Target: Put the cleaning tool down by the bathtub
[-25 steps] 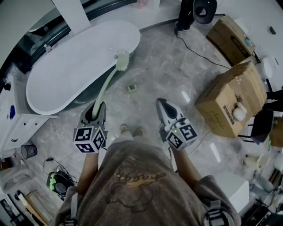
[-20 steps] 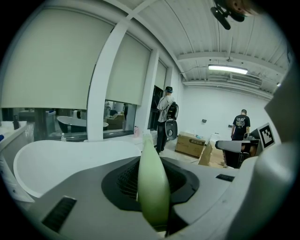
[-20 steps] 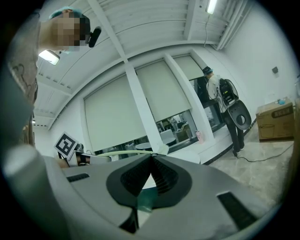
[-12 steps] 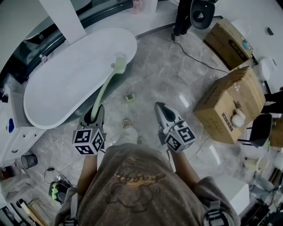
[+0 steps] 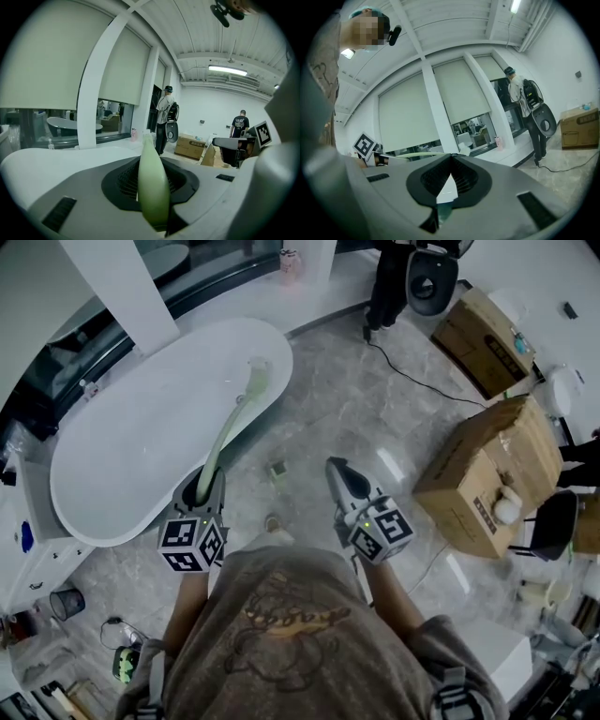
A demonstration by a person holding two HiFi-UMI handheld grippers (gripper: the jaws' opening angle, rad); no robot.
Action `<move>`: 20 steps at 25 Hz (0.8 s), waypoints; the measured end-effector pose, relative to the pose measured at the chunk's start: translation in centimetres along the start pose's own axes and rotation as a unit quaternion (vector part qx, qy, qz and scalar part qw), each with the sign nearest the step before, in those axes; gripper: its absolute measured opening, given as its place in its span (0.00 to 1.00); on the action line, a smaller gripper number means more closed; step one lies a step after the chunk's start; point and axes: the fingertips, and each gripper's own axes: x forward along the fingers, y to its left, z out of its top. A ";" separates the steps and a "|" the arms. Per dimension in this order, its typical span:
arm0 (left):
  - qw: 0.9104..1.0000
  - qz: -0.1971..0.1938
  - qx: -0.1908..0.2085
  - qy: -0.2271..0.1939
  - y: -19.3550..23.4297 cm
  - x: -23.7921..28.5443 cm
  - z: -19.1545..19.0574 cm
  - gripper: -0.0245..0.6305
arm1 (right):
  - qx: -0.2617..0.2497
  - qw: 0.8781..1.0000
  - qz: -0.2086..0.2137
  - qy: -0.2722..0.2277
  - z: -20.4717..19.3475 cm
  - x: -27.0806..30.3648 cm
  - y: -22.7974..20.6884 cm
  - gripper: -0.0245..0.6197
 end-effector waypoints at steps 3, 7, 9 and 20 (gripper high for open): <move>1.000 -0.002 0.001 0.000 0.8 1.3 0.8 0.20 | 0.002 1.000 -0.006 0.000 0.2 1.4 -0.8 0.04; 1.000 0.004 -0.005 0.002 1.6 2.8 1.1 0.20 | -0.001 1.000 -0.009 0.007 0.2 2.9 -1.6 0.04; 1.000 0.009 -0.007 0.002 1.6 3.6 1.3 0.20 | -0.002 1.000 -0.007 0.007 0.6 3.6 -2.2 0.04; 0.999 0.034 -0.023 -0.006 0.3 6.7 2.0 0.20 | -0.002 1.000 0.021 0.021 1.6 6.0 -5.9 0.04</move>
